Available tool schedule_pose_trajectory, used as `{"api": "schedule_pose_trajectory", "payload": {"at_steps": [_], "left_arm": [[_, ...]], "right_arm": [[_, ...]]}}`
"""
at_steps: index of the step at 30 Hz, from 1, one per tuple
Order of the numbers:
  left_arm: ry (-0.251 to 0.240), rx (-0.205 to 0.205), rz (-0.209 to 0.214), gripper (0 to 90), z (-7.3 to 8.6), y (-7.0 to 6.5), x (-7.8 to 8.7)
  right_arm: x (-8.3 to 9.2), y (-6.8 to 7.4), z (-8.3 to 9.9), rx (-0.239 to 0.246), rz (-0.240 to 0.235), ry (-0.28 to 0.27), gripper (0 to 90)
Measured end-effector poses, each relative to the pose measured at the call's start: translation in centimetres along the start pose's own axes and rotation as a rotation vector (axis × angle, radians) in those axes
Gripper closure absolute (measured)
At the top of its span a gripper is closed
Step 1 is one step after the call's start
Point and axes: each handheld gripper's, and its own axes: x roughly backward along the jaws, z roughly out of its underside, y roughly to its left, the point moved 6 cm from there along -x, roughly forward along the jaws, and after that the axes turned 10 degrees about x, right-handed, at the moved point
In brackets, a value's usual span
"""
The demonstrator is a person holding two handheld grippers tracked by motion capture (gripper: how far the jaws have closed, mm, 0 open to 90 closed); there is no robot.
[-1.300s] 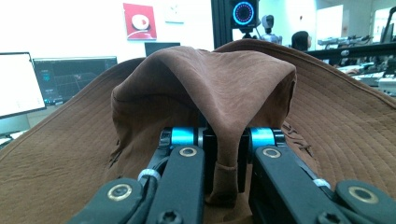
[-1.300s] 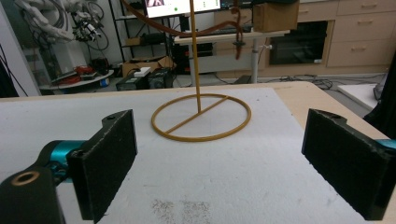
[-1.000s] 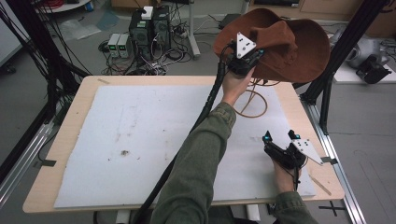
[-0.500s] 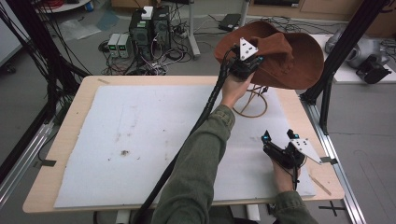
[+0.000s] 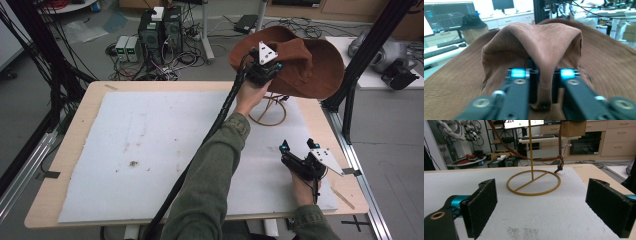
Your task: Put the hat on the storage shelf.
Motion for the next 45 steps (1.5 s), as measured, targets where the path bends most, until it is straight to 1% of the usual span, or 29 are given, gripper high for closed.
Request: {"api": "schedule_pose_trajectory", "payload": {"at_steps": [5,7,9,10,11,12,14,15,17,19,20,23,26,32,36,38,39,40,41,44,45], "left_arm": [[0.004,0.003,0.005,70.5,-0.2,0.0,0.0],[0.007,0.006,0.006,69.1,-0.1,0.0,0.0],[0.005,0.012,0.007,64.7,-0.1,-0.1,0.0],[0.009,0.011,0.004,61.0,-0.1,-0.1,0.0],[0.005,0.015,0.01,55.9,-0.1,-0.2,0.0],[0.003,0.014,0.012,50.3,-0.1,-0.3,0.0],[0.002,0.01,0.016,43.0,-0.1,-0.3,0.0],[0.003,0.008,0.018,40.0,-0.1,-0.3,0.0],[0.002,0.003,0.007,36.8,-0.1,-0.2,0.0],[-0.002,0.002,-0.002,31.6,-0.2,-0.1,0.2],[-0.008,0.009,-0.005,30.8,-0.3,0.0,0.3],[-0.014,0.004,-0.016,28.8,-0.6,0.2,0.7],[-0.026,0.012,-0.022,27.7,-0.9,0.4,1.2],[-0.027,0.019,-0.03,25.7,-1.2,0.9,2.4],[-0.02,0.007,-0.031,25.4,-1.3,1.4,3.7],[-0.014,0.019,-0.032,25.4,-1.2,1.7,4.5],[-0.011,0.026,-0.03,25.4,-1.0,1.9,4.9],[-0.009,0.025,-0.031,24.9,-0.9,1.9,5.2],[-0.002,0.014,-0.032,24.9,-0.8,2.0,5.7],[-0.01,0.012,-0.035,24.5,-0.7,2.2,7.0],[-0.012,0.014,-0.036,24.4,-0.7,2.3,7.4]], "right_arm": [[0.0,0.1,0.0,-0.005,-0.002,0.003,9.6],[0.0,0.0,0.0,-0.005,-0.001,0.003,9.5],[0.0,0.0,0.0,0.0,0.001,0.001,9.6],[0.0,0.0,0.0,-0.002,-0.001,-0.001,9.6],[0.1,0.1,0.0,-0.009,-0.002,0.002,9.5],[0.1,0.0,0.0,-0.003,-0.001,0.0,9.5],[0.1,0.1,-0.1,-0.005,0.0,-0.003,9.6],[0.1,0.1,-0.1,-0.006,0.001,-0.006,9.6],[0.2,0.1,-0.2,-0.008,0.001,-0.006,9.6],[0.2,0.1,-0.2,-0.007,0.001,-0.007,9.6],[0.2,0.1,-0.2,-0.007,0.002,-0.009,9.6],[0.2,0.1,-0.2,-0.003,0.002,-0.008,9.6],[0.2,0.1,-0.2,-0.003,0.0,-0.007,9.6],[0.2,0.2,-0.2,0.001,0.001,-0.012,9.6],[0.1,0.2,-0.3,-0.013,0.01,-0.014,9.6],[0.1,0.2,-0.3,-0.017,0.012,-0.014,9.6],[0.1,0.1,-0.3,-0.003,0.016,-0.017,9.6],[0.2,0.1,-0.3,-0.01,0.018,-0.014,9.5],[0.2,0.1,-0.3,-0.013,0.017,-0.013,9.5],[0.3,0.2,-0.4,-0.015,0.017,-0.015,9.5],[0.3,0.2,-0.4,-0.009,0.017,-0.016,9.5]]}}
